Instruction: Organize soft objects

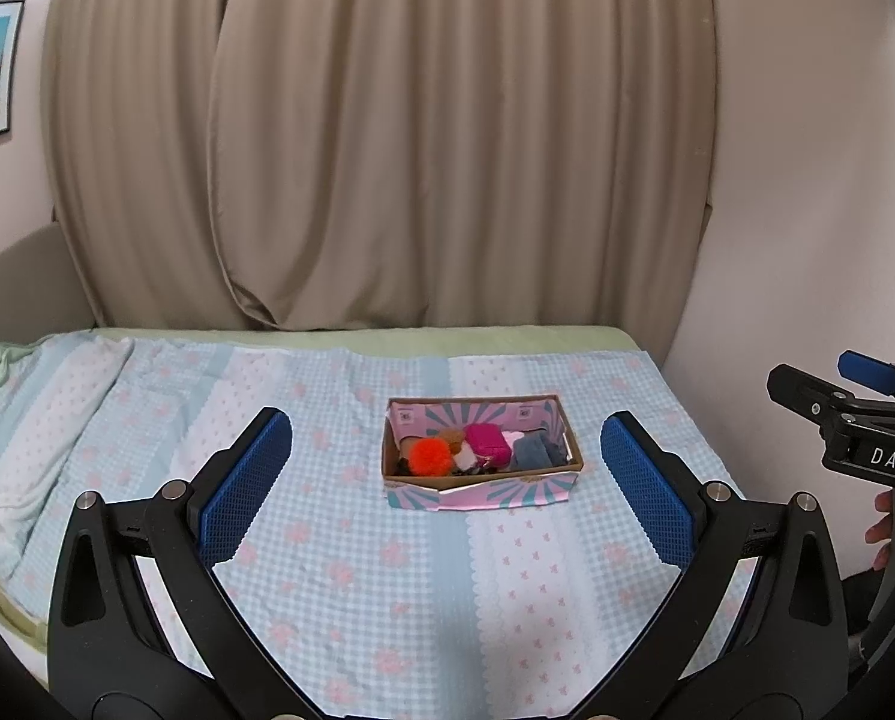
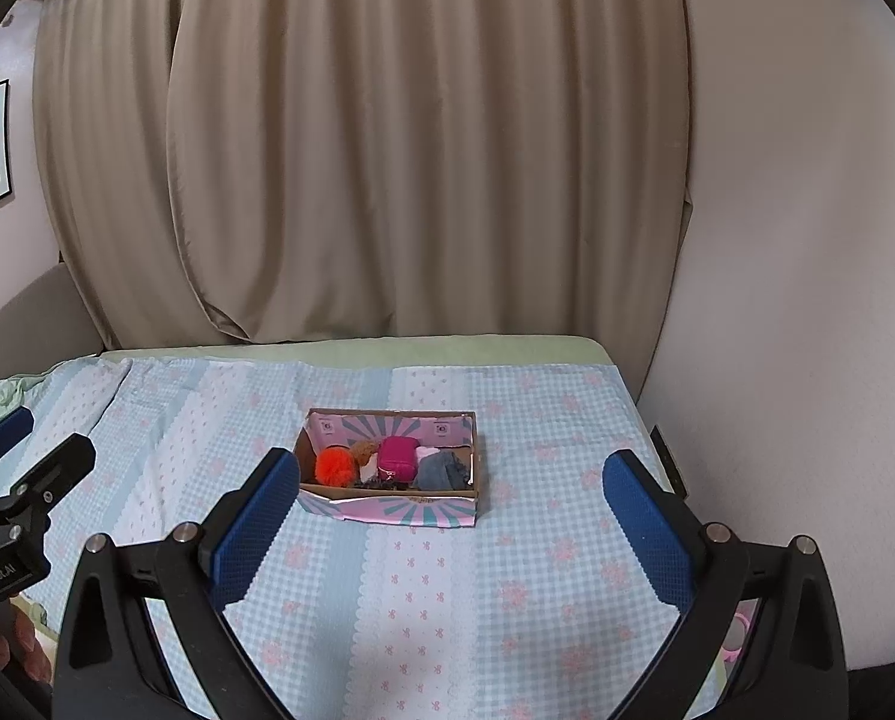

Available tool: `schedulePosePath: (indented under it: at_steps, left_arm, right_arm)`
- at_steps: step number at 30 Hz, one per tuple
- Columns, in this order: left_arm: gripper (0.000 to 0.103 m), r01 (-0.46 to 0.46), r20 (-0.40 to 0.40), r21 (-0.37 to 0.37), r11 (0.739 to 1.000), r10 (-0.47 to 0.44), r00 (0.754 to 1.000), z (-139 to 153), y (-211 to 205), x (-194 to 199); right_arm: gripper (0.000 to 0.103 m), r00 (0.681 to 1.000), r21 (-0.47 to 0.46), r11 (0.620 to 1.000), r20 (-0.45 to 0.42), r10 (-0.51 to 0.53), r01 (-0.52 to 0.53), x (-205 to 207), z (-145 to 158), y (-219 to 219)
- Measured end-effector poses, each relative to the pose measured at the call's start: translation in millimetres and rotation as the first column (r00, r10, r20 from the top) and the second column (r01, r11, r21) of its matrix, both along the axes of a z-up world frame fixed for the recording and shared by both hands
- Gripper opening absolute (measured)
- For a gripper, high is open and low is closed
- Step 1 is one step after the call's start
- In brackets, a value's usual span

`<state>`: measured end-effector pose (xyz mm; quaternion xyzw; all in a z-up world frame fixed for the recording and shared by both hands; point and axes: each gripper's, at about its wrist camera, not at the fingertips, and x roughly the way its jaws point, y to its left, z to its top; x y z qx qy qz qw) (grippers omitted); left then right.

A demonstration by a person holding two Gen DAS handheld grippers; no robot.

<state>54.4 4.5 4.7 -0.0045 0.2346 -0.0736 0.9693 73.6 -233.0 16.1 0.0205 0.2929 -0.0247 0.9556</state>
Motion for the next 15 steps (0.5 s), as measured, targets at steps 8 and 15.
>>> schedulePosePath:
  at_steps: [8, 15]
  left_arm:
    - [0.103, -0.007, -0.006, -0.001, 1.0, 0.007, 1.0, -0.4, -0.4, -0.7]
    - [0.103, -0.007, -0.013, -0.011, 1.0, 0.007, 1.0, 1.7, 2.2, 0.6]
  right_arm:
    - [0.101, 1.0, 0.008, 1.0, 0.004, 0.006, -0.006, 0.5, -1.9, -0.4]
    - [0.101, 1.0, 0.015, 1.0, 0.003, 0.008, -0.009, 2.4, -2.0, -0.4]
